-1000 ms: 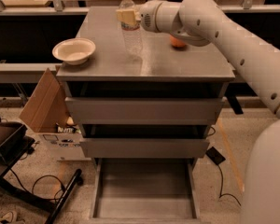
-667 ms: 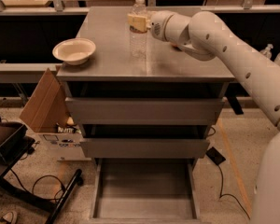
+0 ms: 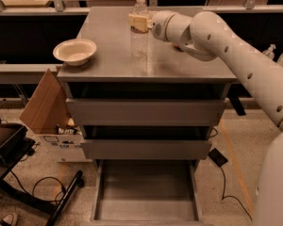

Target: Pick water bottle from bottom drawer and place on counter

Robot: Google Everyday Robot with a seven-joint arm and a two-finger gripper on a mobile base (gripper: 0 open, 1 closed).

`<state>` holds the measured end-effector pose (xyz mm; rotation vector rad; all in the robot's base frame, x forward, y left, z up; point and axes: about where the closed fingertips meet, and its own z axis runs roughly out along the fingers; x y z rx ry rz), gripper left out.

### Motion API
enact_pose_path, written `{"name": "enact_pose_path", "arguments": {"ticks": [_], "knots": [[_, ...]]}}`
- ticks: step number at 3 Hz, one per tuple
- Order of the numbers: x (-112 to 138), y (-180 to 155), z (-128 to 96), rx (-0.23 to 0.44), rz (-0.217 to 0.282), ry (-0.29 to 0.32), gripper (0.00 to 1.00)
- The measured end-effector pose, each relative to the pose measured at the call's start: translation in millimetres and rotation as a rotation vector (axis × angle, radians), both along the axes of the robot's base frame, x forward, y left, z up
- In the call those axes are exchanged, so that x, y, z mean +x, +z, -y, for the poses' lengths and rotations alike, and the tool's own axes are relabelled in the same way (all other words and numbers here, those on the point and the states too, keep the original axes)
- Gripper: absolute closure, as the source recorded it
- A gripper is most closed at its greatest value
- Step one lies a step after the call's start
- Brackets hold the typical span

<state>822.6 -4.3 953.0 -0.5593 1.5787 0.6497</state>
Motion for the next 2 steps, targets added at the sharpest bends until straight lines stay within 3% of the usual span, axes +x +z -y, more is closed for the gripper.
{"name": "enact_pose_path", "arguments": {"ticks": [1,2], "knots": [[-0.2,-0.6,-4.1,0.001,-0.001,0.005,0.51],[-0.3,-1.0,-6.6,0.001,-0.002,0.009,0.28]]}}
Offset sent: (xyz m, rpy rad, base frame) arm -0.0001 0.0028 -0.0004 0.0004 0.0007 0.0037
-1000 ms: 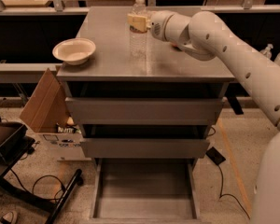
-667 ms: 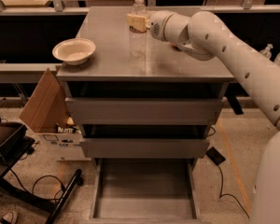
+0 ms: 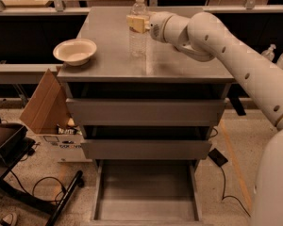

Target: Pick water bottle from bottom drawer and place on counter

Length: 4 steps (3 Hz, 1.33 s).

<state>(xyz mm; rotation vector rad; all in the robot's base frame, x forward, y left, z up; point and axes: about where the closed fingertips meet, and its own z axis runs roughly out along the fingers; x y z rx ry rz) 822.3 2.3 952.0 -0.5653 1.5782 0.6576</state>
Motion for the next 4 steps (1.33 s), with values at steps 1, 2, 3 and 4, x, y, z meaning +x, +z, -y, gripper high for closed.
{"name": "enact_pose_path", "arguments": {"ticks": [1,2,3,4], "knots": [[0,0,-3,0.000,-0.001,0.004,0.05],[0,-1,-4,0.001,-0.001,0.006,0.00],[-1,1,-5,0.000,0.002,0.009,0.00],[-7,19,16,-0.017,0.016,0.025,0.00]]}}
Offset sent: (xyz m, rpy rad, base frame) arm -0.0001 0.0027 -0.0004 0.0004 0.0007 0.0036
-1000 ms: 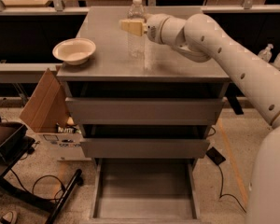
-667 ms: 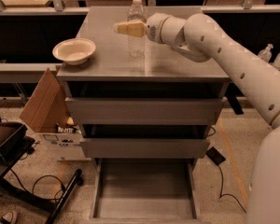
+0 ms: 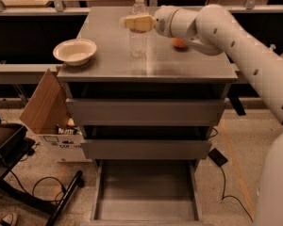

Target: Pick water bottle from bottom drawer and place on counter

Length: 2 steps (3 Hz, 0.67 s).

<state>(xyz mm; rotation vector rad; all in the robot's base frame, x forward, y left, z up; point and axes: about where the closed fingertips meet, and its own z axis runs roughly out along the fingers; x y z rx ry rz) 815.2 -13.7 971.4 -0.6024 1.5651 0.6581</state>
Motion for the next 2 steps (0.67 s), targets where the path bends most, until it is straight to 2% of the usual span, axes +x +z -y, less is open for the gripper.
{"name": "enact_pose_path", "arguments": {"ticks": [1,2], "knots": [[-23,52,70,-0.042,0.051,0.013,0.00],[-68,94,139,-0.082,0.057,0.063,0.00]]}}
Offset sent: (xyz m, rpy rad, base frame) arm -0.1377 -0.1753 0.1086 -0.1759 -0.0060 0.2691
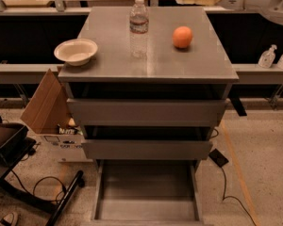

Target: Pick water bottle from bottom drawer and place on counter

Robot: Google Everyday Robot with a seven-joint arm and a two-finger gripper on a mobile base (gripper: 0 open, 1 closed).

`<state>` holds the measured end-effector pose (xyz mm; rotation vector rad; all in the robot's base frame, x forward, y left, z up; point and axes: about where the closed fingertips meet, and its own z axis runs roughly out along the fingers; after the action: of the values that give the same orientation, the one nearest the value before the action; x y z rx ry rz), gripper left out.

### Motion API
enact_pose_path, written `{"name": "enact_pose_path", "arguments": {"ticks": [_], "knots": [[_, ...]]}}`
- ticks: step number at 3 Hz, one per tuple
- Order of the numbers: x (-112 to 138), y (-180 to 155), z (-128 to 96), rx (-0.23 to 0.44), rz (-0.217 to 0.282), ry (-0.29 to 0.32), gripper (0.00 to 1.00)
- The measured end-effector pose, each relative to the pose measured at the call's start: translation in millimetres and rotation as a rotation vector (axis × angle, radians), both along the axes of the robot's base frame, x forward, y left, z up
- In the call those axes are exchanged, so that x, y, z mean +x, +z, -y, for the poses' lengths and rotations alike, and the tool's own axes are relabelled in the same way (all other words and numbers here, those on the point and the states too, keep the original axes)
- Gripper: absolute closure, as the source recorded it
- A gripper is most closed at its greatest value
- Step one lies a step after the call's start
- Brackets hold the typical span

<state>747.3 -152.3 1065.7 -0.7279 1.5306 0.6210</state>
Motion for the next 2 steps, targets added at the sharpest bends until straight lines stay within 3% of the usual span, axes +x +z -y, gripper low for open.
{"name": "enact_pose_path", "arguments": {"ticks": [1,2], "knots": [[-31,13,32,-0.017,-0.039,0.058,0.00],[-69,5,46,-0.048,-0.111,0.146,0.00]]}}
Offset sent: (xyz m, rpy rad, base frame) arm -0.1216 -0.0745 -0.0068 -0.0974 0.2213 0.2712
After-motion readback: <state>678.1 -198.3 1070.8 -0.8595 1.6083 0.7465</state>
